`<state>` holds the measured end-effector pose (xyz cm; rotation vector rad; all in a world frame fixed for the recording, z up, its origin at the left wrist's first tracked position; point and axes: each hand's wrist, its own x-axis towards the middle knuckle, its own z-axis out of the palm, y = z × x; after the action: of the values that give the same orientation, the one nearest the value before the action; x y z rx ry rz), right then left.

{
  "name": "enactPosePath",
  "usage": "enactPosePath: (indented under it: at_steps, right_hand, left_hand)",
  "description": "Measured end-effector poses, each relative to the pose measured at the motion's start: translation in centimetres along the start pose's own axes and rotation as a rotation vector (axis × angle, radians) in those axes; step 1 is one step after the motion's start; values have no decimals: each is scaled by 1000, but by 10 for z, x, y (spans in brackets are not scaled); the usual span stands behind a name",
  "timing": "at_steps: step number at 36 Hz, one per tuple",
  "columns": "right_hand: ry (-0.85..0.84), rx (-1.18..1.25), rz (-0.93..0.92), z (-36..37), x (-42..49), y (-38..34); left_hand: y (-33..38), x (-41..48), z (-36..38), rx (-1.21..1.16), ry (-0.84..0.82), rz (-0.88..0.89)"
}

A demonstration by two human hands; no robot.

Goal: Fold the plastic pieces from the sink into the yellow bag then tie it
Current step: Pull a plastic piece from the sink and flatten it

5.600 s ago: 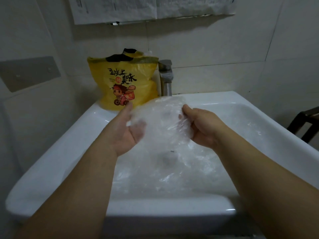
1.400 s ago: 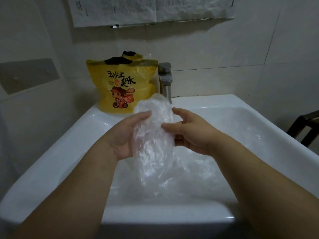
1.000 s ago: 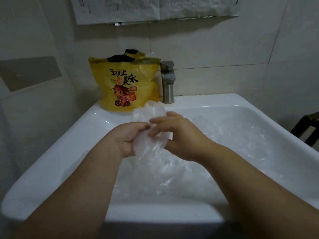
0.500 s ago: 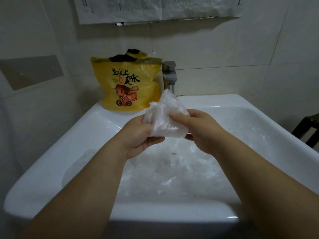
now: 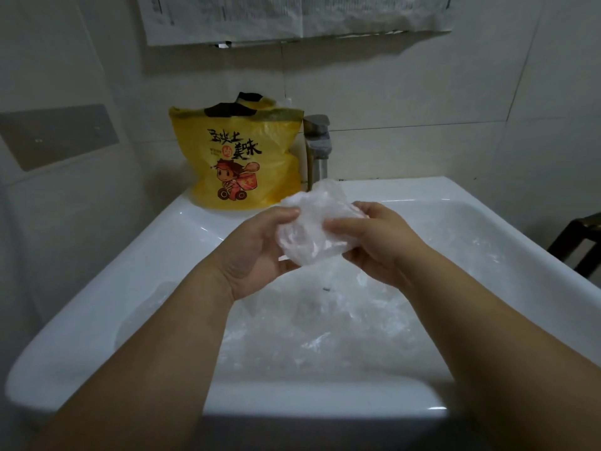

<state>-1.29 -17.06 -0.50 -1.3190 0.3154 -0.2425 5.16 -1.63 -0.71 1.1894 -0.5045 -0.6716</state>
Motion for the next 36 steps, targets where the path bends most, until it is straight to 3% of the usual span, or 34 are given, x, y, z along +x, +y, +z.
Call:
enactPosePath:
  at_steps: [5,8,11,14,18,22,24,27,30,36]
  right_hand:
    - [-60,-339,-28,3,-5,4]
    - [-45,-211,-21,4,-2,3]
    - [-82,35,103,2,0,0]
    - [-188,-12,194,7,-5,2]
    - [-93,-27,94,4,-3,4]
    - [-77,-112,60,0,0,6]
    - [-96,-113,69,0,0,6]
    - [-152,-16,71,-3,-1,2]
    - [-212,86,82,-8,-3,-5]
    - [-308,147,116,-13,-7,-11]
  left_hand:
    - [-4,0,-2,177,71,-23]
    - [-7,3,0,286,200,26]
    - [-5,6,-2,113,237,48]
    - [-4,7,-3,88,248,40]
    - [-5,8,-3,77,199,33]
    - [-7,4,1,333,120,34]
    - [-10,4,0,413,181,73]
    - [-7,5,-3,239,244,93]
    - [-2,5,-6,81,190,86]
    - [0,4,-11,5,143,75]
